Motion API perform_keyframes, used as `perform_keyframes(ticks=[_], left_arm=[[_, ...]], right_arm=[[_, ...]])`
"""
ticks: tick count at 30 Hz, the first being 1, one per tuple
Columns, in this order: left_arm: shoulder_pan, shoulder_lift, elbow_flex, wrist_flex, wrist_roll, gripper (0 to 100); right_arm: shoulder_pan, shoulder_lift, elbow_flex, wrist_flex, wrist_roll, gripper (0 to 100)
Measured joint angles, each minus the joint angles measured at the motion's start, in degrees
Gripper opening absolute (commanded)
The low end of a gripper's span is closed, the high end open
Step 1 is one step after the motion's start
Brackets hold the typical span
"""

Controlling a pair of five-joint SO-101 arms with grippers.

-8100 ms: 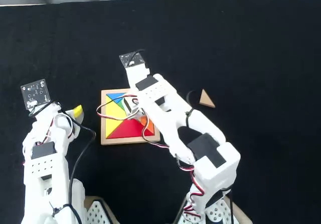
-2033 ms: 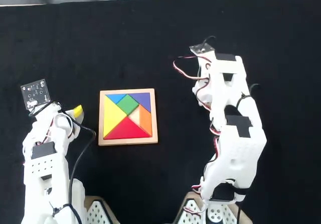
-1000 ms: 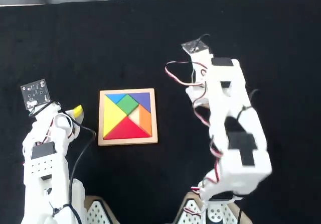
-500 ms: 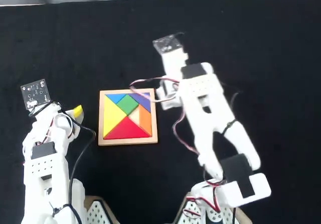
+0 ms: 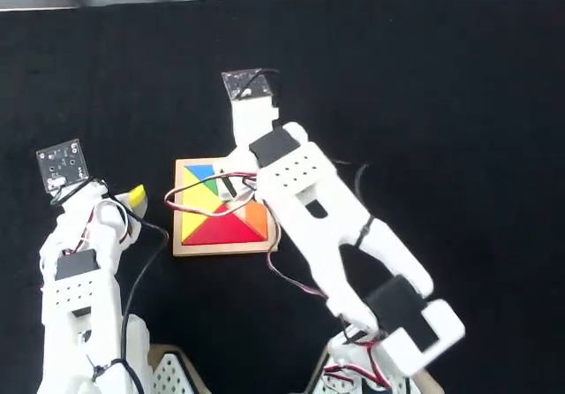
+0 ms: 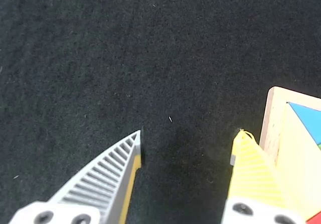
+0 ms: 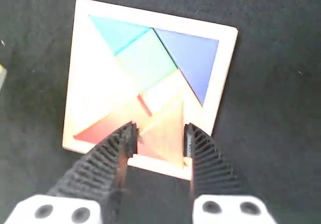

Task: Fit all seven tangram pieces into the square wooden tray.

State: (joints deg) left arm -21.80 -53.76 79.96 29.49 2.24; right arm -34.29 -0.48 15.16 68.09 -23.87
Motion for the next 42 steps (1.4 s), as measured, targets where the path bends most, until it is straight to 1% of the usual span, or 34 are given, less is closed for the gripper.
perform_keyframes(ticks=[5,9,12,20,24,27,35,37,41,42], left_arm=[[0.0,0.0,0.0,0.0,0.0,29],[0.0,0.0,0.0,0.0,0.0,29],[0.0,0.0,0.0,0.0,0.0,29],[0.0,0.0,0.0,0.0,0.0,29],[0.0,0.0,0.0,0.0,0.0,29],[0.0,0.0,0.0,0.0,0.0,29],[0.0,0.0,0.0,0.0,0.0,29],[0.0,0.0,0.0,0.0,0.0,29],[0.0,0.0,0.0,0.0,0.0,29],[0.0,0.0,0.0,0.0,0.0,29]], right_arm=[[0.0,9.0,0.0,-5.4,-1.1,10.7],[-0.9,12.7,-1.3,-6.8,-7.8,10.7],[-1.6,12.7,-2.5,-7.0,-10.3,10.8],[-3.8,13.3,-2.6,-7.2,-11.0,11.3],[-3.7,13.3,-2.6,-7.0,-11.0,19.1],[-3.6,13.3,-2.6,-6.2,-12.7,23.5],[-3.6,13.3,-2.6,-6.2,-13.5,23.5],[-3.6,13.3,-2.6,-5.6,-12.7,19.5],[-3.1,12.7,-6.6,-0.4,-6.0,0.8],[-2.4,11.9,-8.3,1.3,-4.3,1.4]])
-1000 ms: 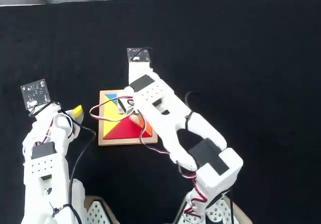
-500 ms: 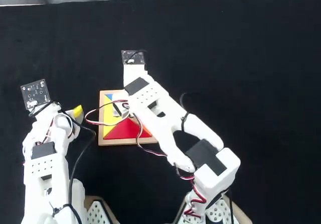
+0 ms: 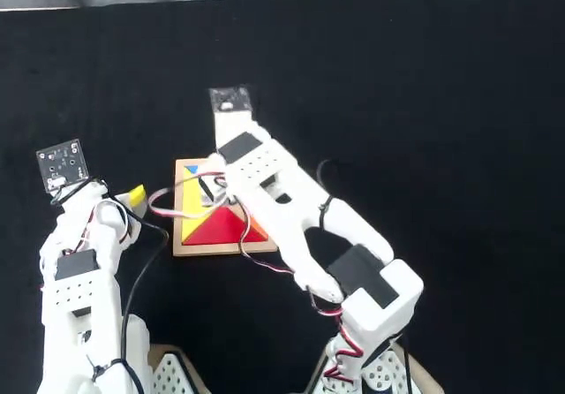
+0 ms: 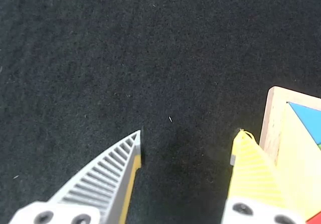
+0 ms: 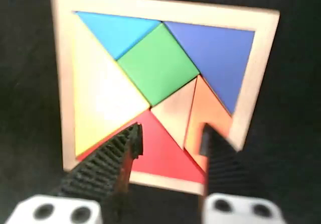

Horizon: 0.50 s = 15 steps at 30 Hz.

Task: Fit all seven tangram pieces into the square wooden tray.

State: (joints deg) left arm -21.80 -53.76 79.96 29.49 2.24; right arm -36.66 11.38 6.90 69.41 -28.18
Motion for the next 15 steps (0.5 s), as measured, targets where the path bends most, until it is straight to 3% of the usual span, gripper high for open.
perform_keyframes(ticks=[8,15], left_arm=[[0.0,0.0,0.0,0.0,0.0,29],[0.0,0.0,0.0,0.0,0.0,29]], right_arm=[[7.9,-3.9,-6.1,8.9,5.5,1.1],[6.0,0.9,-3.6,1.3,12.0,1.1]])
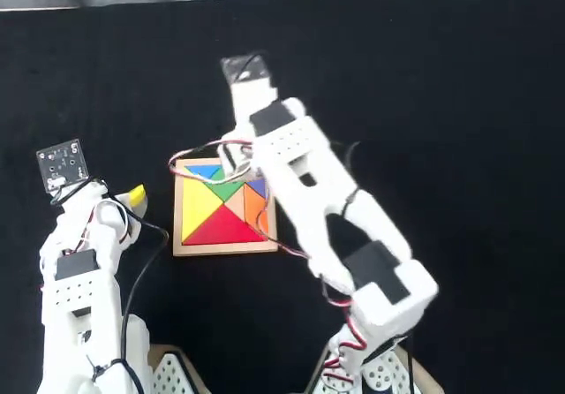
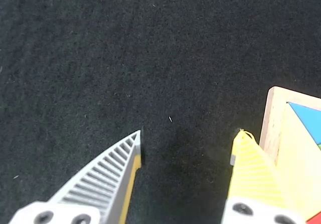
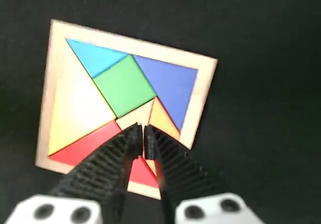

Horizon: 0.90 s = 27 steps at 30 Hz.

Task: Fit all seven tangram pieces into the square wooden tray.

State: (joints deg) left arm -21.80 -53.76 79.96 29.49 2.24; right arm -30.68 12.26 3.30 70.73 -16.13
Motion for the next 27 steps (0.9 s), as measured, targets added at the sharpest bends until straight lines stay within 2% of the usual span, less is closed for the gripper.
perform_keyframes(ticks=[7,16,22,27], left_arm=[[0.0,0.0,0.0,0.0,0.0,29],[0.0,0.0,0.0,0.0,0.0,29],[0.2,0.0,0.0,0.0,0.0,29],[4.0,0.0,0.0,0.1,-4.4,29]], right_arm=[[-2.5,10.1,0.2,-1.8,0.0,1.1],[-2.5,13.7,-4.4,0.8,0.3,1.1],[-1.8,4.3,-8.7,12.6,0.8,1.1],[7.1,-6.5,-5.3,12.0,0.8,1.1]])
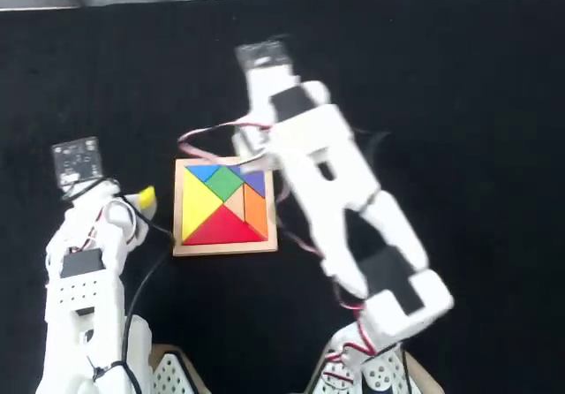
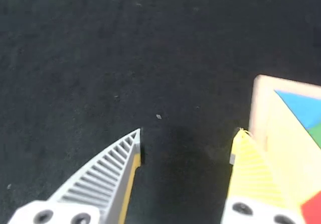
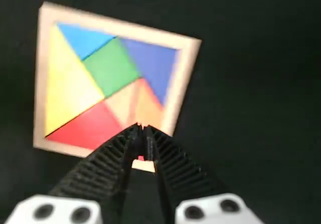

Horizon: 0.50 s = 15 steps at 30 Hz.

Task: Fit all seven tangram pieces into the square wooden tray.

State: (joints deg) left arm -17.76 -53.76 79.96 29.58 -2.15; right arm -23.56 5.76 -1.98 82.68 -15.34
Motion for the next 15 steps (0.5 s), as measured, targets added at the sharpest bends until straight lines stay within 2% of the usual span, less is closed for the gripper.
perform_keyframes(ticks=[2,8,11,15], left_arm=[[1.9,0.0,-1.1,2.6,-1.2,26],[6.6,8.0,-13.7,16.9,-1.9,9],[7.0,16.7,-20.0,18.7,-1.9,2],[7.0,28.8,-26.3,19.2,-1.9,3]], right_arm=[[4.7,-2.9,4.0,-3.2,0.0,1.1],[18.4,-4.7,18.0,-19.8,0.0,1.1],[22.8,-4.7,23.3,-27.7,0.0,1.1],[25.8,-4.7,25.1,-31.8,0.0,1.1]])
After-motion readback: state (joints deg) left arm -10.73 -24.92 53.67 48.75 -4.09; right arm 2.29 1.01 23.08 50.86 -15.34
